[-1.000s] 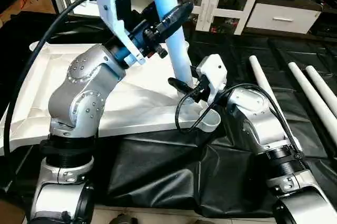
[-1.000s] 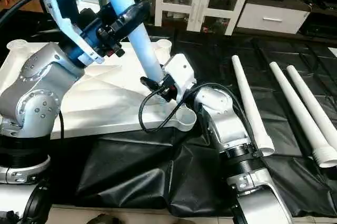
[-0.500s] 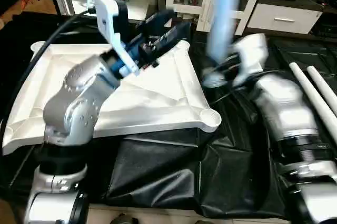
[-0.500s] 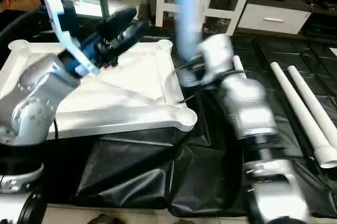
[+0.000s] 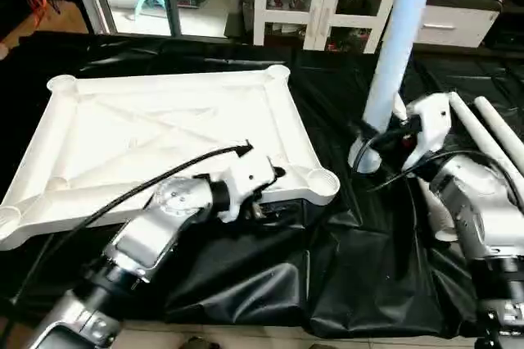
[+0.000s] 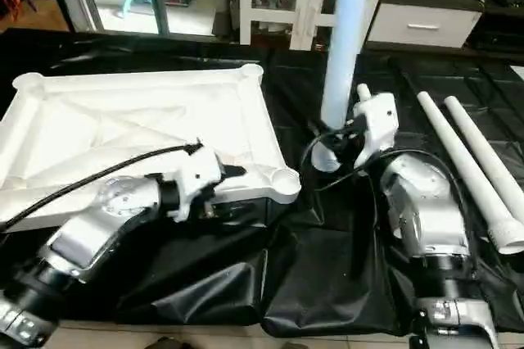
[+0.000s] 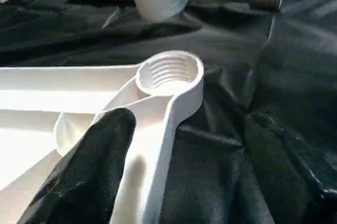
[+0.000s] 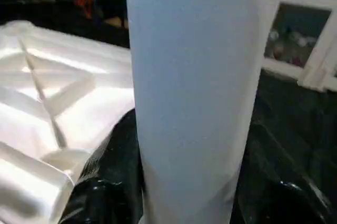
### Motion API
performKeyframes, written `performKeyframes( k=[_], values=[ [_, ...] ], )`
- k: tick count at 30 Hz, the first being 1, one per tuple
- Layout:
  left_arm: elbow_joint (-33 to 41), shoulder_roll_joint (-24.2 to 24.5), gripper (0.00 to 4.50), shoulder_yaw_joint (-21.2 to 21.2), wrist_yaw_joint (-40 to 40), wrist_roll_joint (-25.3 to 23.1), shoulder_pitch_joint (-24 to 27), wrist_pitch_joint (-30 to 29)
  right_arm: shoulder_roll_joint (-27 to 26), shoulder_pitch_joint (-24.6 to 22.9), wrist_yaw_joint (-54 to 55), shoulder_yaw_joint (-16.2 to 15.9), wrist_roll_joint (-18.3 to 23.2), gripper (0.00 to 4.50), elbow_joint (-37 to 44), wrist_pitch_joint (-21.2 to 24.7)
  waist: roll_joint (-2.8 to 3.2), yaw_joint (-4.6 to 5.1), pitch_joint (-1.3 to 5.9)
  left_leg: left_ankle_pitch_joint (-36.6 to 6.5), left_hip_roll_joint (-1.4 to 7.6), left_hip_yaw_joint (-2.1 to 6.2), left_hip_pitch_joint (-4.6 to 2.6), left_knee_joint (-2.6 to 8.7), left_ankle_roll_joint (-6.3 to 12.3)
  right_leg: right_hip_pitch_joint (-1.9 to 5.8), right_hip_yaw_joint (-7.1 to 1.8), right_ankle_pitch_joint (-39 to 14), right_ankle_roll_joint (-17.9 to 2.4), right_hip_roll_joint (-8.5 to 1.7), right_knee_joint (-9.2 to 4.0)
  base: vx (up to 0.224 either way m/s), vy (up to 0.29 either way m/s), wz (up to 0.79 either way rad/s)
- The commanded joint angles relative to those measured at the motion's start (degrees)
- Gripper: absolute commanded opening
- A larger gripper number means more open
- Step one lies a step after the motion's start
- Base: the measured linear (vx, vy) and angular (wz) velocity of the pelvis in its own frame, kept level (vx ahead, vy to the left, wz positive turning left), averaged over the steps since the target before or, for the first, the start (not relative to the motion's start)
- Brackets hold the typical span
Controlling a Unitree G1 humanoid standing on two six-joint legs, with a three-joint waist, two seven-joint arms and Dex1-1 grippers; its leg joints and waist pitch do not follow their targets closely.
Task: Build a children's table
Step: Insert table leg to table base
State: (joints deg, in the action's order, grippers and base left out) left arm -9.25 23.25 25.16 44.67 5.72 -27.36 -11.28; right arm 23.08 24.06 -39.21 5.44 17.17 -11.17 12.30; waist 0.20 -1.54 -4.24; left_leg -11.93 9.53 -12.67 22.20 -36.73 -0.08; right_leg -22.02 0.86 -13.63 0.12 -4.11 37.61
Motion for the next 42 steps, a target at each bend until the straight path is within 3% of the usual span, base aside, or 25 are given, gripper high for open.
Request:
performKeyframes(
  k=[1, 3, 9, 12, 15, 16, 17, 30, 35, 37, 40, 42],
  values=[
    [-2.1, 0.6, 3.67, 0.5, 0.1, -2.0, -0.9, 1.9, 0.0, -1.3, -1.1, -0.6, 1.4, 1.86, 3.7, 1.7, 0.48, 0.38, 4.57, -2.9, 3.65, 2.37, -1.72, 4.12, 2.54, 2.38, -2.08, 6.7, -15.9, -3.53, -3.84, 0.000, 0.000, 0.00],
    [-3.5, 1.4, 3.67, 0.7, 0.2, -2.9, -1.0, 3.0, -0.2, -2.5, -1.1, -0.6, 1.2, 1.86, 5.1, 2.2, 0.45, 0.43, 4.58, -2.1, 3.58, 2.31, -1.63, 4.11, 2.91, 2.32, -2.03, 8.5, -16.3, -3.40, -3.78, 0.000, 0.000, 0.00],
    [-6.4, 2.5, 3.67, -0.4, 1.6, -3.7, -0.5, 4.2, 0.1, -3.6, -0.4, -1.0, 1.7, 1.86, 7.0, 3.7, 0.56, 0.44, 4.34, -3.8, 3.68, 2.32, -1.76, 4.39, 2.20, 2.12, -1.99, 5.9, -16.7, -3.57, -4.02, 0.000, 0.000, 0.00],
    [-6.7, 3.7, 3.67, -1.3, 4.4, -2.9, 0.2, 3.5, 0.0, -3.6, -0.4, -1.4, 1.7, 1.86, 7.7, 4.6, 0.24, 0.45, 4.21, -4.1, 3.74, 2.28, -1.80, 4.51, 2.18, 2.03, -2.03, 4.5, -16.3, -3.65, -4.11, 0.000, 0.000, 0.00],
    [-7.2, 4.0, 3.39, -1.4, 4.7, -3.0, 0.3, 4.0, -0.2, -3.4, -0.5, -1.5, 1.6, 1.86, 7.5, 4.6, 0.44, 0.46, 4.19, -4.0, 3.73, 2.24, -1.91, 4.50, 2.00, 1.88, -2.05, 4.3, -16.3, -3.64, -4.13, 0.000, 0.000, 0.00],
    [-7.4, 4.0, 3.28, -1.7, 4.8, -2.8, 0.3, 3.8, -0.4, -3.2, -0.6, -1.6, 1.5, 1.86, 7.4, 4.5, 0.06, 0.54, 4.12, -4.1, 3.72, 2.17, -1.85, 4.53, 2.08, 1.88, -2.07, 4.2, -16.2, -3.59, -4.19, 0.000, 0.000, 0.00],
    [-7.4, 4.0, 3.18, -1.7, 4.8, -2.8, 0.3, 3.8, -0.4, -3.2, -0.6, -1.6, 1.5, 1.86, 7.4, 4.5, 0.28, 0.44, 4.18, -3.8, 3.74, 2.25, -1.85, 4.53, 2.09, 1.93, -2.05, 4.3, -16.2, -3.69, -4.10, 0.000, 0.000, 0.00],
    [-9.6, 4.1, 1.83, -3.2, 6.9, -3.1, 0.4, 4.4, -2.4, -1.4, -2.7, -3.8, 1.3, 1.86, 6.6, 0.9, 0.13, 0.60, 4.03, -3.3, 3.77, 2.20, -1.81, 4.67, 2.85, 1.79, -2.08, 4.7, -16.0, -3.72, -4.14, 0.000, 0.000, 0.00],
    [-10.2, 4.9, 1.50, -2.3, 7.7, -4.9, 0.4, 5.1, -2.2, 0.1, -4.2, -4.0, 1.5, 1.86, 4.4, -0.6, 0.09, 0.79, 3.94, -3.4, 3.78, 2.17, -1.79, 4.71, 3.02, 1.77, -2.13, 4.5, -16.0, -3.81, -4.22, 0.000, 0.000, 0.00],
    [-10.6, 5.1, 1.17, -1.9, 7.9, -5.6, 0.3, 5.3, -2.5, 0.6, -5.0, -3.9, 2.0, 1.86, 3.8, -1.0, 0.16, 0.94, 3.87, -3.6, 3.81, 2.19, -1.77, 4.77, 3.10, 1.75, -2.11, 4.3, -16.1, -3.80, -4.27, 0.000, 0.000, 0.00],
    [-11.9, 5.4, 1.08, -1.3, 8.3, -6.7, 0.0, 6.2, -3.6, 1.8, -7.5, -3.2, 4.5, 1.86, 2.5, -1.2, -0.02, 1.34, 3.81, -4.3, 3.86, 2.24, -1.65, 4.84, 3.34, 1.87, -2.14, 4.0, -16.3, -3.88, -4.35, 0.000, 0.000, 0.00],
    [-12.1, 5.5, 0.71, -1.0, 8.9, -7.1, -0.1, 6.0, -4.5, 2.1, -10.2, -2.0, 7.5, 1.86, 1.2, -0.4, 0.01, 1.58, 3.71, -4.9, 3.93, 2.28, -1.63, 4.88, 3.64, 1.81, -2.17, 2.8, -16.7, -3.98, -4.50, 0.000, 0.000, 0.00]
  ],
)
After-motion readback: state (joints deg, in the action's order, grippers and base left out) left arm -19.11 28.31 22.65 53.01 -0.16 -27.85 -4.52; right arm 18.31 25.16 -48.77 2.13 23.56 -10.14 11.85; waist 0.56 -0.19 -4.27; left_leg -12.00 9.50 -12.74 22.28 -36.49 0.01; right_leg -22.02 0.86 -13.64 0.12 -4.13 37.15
